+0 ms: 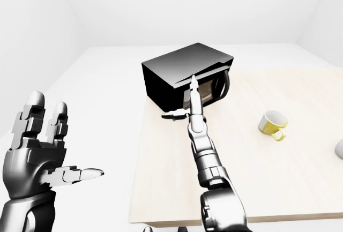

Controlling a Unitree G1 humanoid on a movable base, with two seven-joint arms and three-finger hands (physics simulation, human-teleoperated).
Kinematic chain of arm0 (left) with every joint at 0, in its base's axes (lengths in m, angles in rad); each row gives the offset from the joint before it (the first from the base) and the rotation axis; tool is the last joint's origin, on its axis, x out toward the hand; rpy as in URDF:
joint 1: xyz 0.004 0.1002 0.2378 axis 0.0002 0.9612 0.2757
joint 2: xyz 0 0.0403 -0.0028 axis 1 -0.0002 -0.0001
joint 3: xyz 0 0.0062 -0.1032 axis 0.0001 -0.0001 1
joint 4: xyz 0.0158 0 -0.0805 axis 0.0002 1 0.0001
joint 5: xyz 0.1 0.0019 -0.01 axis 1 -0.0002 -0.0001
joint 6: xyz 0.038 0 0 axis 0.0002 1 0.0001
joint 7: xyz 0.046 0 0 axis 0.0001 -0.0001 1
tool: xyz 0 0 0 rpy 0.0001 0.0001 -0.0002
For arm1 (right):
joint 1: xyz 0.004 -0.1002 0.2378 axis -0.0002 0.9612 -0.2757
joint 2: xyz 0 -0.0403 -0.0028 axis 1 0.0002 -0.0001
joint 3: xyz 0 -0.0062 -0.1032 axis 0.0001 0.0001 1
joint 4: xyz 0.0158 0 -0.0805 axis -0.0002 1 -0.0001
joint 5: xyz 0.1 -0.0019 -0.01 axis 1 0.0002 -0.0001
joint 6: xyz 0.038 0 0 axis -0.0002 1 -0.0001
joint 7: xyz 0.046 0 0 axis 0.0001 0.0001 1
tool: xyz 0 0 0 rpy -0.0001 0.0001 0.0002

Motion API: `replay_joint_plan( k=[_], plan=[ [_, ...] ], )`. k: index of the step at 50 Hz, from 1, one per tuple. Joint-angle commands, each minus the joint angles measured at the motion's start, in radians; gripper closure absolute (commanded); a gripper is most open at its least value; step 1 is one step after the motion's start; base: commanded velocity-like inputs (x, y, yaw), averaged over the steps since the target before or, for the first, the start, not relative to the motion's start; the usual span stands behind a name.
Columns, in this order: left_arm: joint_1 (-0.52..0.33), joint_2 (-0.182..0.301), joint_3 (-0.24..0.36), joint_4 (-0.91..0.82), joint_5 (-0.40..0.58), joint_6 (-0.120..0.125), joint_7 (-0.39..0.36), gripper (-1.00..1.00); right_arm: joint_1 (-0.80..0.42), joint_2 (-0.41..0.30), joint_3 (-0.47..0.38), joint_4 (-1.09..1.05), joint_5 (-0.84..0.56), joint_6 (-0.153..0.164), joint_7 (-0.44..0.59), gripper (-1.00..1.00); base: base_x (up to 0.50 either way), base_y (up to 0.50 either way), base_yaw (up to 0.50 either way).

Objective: Close the microwave.

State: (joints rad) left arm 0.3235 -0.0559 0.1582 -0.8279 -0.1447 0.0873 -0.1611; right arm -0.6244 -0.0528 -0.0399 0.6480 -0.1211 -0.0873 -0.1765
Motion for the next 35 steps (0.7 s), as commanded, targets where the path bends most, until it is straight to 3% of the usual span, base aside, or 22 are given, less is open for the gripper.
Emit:
replay_joint_plan(
  k=[1,10,20,31,35],
  plan=[
    [0.0,0.001,-0.001,0.0,0.002,0.0,-0.001,-1.0,-0.127,-0.008,0.001,0.124,-0.01,0.0,-0.008,-1.0,0.0,0.0,0.0],
    [-0.001,0.0,0.002,-0.005,0.001,0.0,-0.003,-1.0,-0.248,-0.014,-0.009,0.32,0.008,0.0,-0.008,-1.0,0.0,0.0,0.0],
    [0.006,0.0,-0.004,-0.006,0.005,0.0,-0.004,-1.0,-0.284,-0.019,-0.014,0.407,0.007,0.0,-0.004,-1.0,0.01,0.0,0.0],
    [0.005,0.0,-0.004,-0.002,0.005,0.0,-0.005,-1.0,-0.256,-0.022,-0.009,0.352,0.002,0.0,-0.004,-1.0,0.01,0.0,0.0],
    [0.0,0.001,-0.003,0.003,0.008,0.0,-0.003,-1.0,-0.153,-0.023,-0.004,0.145,0.0,0.0,-0.001,-1.0,0.01,0.0,0.0]
  ],
)
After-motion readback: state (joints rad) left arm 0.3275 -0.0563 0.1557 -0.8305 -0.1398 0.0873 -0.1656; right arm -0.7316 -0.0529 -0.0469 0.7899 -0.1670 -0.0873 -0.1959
